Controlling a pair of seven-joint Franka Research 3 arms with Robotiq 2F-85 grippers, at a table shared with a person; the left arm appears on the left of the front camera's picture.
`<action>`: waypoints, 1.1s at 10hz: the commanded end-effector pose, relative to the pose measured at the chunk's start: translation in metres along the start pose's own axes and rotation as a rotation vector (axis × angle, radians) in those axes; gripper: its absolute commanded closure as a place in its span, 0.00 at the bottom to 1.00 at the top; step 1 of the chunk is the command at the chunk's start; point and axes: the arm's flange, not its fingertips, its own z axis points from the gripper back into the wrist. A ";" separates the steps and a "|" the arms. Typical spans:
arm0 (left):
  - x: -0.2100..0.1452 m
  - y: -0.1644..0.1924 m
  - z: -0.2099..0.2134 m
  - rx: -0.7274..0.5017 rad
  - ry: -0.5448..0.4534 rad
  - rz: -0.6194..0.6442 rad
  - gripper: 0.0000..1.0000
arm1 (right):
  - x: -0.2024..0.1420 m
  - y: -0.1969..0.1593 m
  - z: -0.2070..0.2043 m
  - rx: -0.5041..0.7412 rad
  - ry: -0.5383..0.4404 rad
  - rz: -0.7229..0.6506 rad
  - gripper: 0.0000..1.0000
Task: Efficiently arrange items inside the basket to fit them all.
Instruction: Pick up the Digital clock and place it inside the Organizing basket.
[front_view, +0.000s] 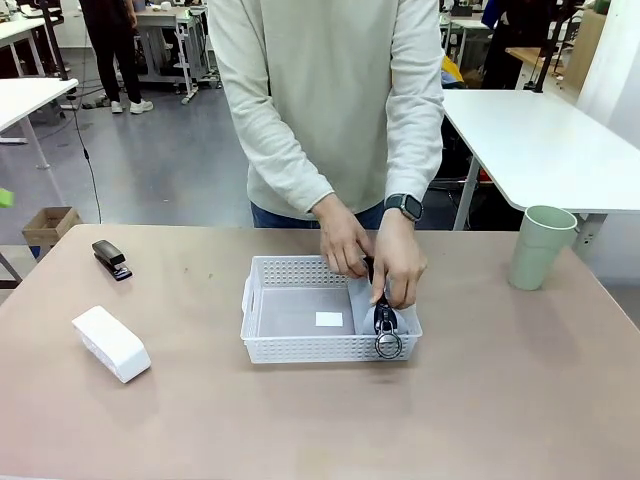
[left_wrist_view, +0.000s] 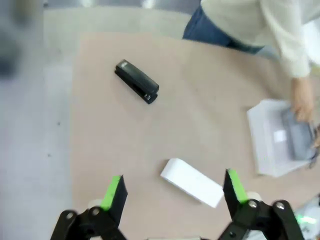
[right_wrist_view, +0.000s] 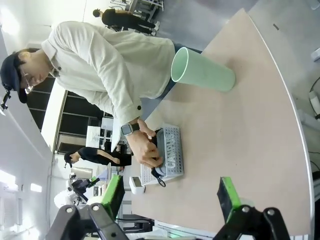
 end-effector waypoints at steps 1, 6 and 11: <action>-0.024 -0.046 -0.022 0.196 0.049 -0.211 0.00 | 0.002 0.001 0.001 0.020 -0.011 0.026 0.00; -0.053 -0.110 -0.053 0.174 0.350 -0.545 0.00 | 0.002 0.001 0.001 0.020 -0.011 0.026 0.00; -0.028 -0.127 -0.061 0.182 0.360 -0.521 0.00 | 0.002 0.001 0.001 0.020 -0.011 0.026 0.00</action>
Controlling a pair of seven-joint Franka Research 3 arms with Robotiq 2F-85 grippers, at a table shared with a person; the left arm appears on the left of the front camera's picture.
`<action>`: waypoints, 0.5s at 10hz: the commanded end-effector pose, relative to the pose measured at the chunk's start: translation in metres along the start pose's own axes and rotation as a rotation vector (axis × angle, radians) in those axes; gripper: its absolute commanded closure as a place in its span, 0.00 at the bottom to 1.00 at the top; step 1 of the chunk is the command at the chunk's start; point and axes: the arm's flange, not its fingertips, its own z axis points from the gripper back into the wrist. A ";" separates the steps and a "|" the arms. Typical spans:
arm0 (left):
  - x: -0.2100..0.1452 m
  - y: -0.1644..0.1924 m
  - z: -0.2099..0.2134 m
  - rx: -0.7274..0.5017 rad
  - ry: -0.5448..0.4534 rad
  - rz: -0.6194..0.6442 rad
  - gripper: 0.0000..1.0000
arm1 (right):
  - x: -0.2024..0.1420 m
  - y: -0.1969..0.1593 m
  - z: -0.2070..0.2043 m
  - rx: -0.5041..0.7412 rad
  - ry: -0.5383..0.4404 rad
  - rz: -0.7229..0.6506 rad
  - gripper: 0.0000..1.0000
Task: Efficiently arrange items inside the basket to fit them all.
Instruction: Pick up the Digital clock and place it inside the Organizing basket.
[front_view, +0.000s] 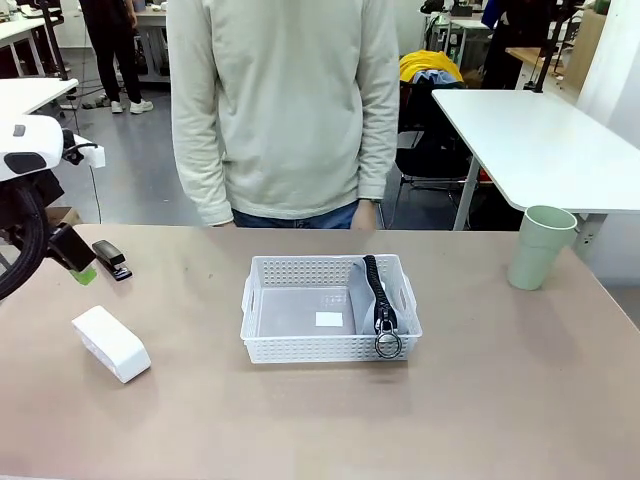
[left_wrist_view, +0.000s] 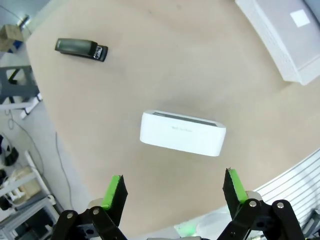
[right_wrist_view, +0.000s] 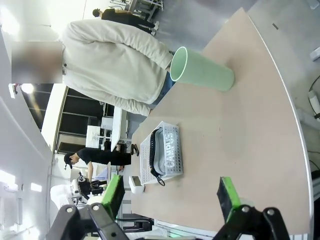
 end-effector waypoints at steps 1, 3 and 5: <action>-0.002 -0.001 -0.001 -0.010 0.012 0.001 0.00 | 0.002 0.002 0.000 0.021 -0.013 0.025 0.00; 0.004 -0.011 -0.028 -0.014 0.129 0.149 0.00 | 0.002 0.002 0.000 0.021 -0.013 0.025 0.00; -0.007 -0.015 -0.055 -0.008 0.212 0.279 0.00 | 0.002 0.002 0.000 0.021 -0.013 0.025 0.00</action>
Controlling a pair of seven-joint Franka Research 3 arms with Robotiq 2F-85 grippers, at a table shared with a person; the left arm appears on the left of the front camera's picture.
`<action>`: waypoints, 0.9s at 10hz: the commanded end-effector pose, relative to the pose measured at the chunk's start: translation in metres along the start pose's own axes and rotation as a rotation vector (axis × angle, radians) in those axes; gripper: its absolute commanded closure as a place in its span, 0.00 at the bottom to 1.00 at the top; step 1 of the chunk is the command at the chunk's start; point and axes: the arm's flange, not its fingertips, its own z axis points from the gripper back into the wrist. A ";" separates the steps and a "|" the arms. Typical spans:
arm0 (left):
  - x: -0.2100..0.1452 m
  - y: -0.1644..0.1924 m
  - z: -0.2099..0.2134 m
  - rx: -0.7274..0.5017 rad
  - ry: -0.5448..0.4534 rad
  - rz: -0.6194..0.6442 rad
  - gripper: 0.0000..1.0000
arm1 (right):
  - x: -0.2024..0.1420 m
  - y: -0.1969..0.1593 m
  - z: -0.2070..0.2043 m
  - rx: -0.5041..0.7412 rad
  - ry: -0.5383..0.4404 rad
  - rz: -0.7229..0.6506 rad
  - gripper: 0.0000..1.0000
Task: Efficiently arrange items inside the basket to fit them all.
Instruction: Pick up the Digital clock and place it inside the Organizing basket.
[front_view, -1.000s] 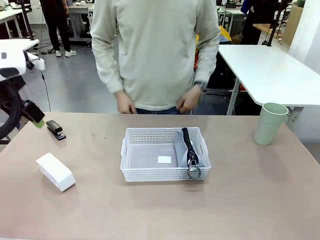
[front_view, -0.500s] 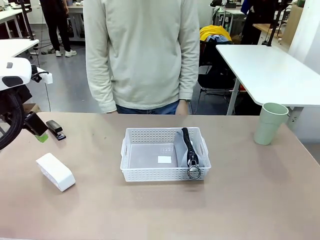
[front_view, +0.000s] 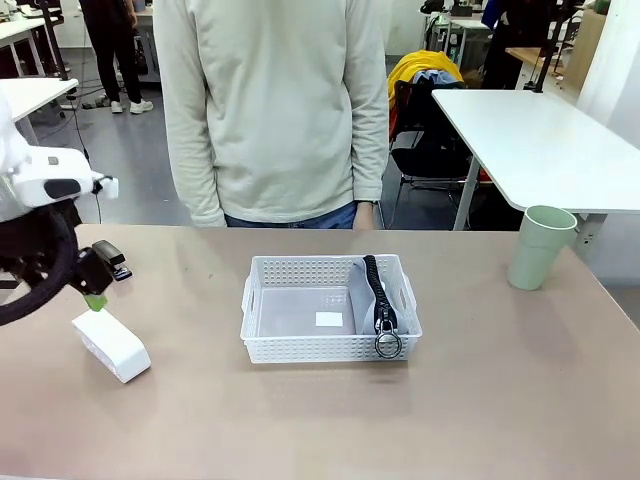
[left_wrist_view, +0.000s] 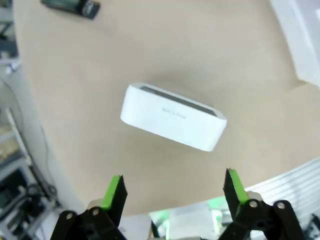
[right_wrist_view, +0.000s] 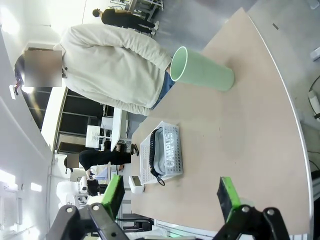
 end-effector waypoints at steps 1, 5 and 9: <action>-0.006 -0.001 -0.017 0.004 0.033 0.229 0.00 | 0.002 0.002 0.001 0.022 -0.014 0.024 0.00; 0.000 0.005 -0.018 -0.022 0.059 0.220 0.00 | 0.002 0.002 0.001 0.022 -0.014 0.024 0.00; 0.000 0.005 -0.018 -0.022 0.059 0.220 0.00 | 0.002 0.002 0.001 0.022 -0.014 0.024 0.00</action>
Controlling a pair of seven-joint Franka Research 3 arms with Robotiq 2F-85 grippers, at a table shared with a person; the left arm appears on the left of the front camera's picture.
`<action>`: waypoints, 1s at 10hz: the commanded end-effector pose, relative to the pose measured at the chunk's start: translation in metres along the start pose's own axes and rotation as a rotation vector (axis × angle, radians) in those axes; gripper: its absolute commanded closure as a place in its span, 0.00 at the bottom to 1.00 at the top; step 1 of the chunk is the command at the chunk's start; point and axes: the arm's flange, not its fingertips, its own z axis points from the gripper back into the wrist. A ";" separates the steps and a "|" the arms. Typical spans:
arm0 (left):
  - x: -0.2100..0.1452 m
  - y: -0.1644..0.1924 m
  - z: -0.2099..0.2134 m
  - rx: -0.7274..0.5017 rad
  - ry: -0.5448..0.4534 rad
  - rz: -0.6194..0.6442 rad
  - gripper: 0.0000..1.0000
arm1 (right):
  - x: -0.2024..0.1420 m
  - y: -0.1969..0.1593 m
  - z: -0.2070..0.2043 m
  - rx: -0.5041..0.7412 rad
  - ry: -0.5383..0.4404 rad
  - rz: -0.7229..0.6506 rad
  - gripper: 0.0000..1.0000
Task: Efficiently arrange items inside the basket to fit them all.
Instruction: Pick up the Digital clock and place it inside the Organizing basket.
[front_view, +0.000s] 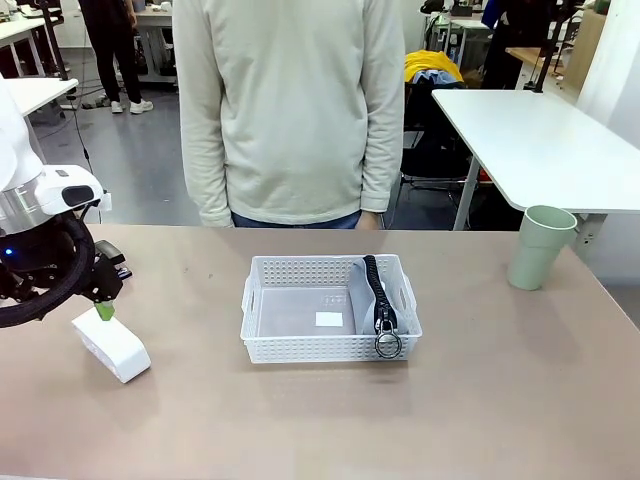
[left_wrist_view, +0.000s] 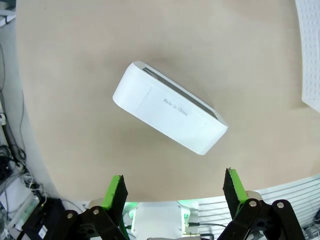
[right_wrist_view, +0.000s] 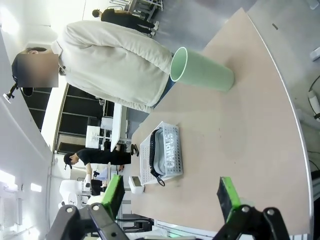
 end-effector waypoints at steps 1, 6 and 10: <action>-0.001 0.004 -0.001 0.016 -0.007 -0.012 0.00 | 0.002 0.001 0.000 0.022 -0.011 0.025 0.00; -0.008 -0.017 -0.009 -0.178 0.128 0.471 0.00 | 0.002 0.001 0.000 0.022 -0.011 0.025 0.00; 0.002 -0.012 -0.026 -0.228 -0.008 0.834 0.00 | 0.002 0.001 0.000 0.022 -0.011 0.025 0.00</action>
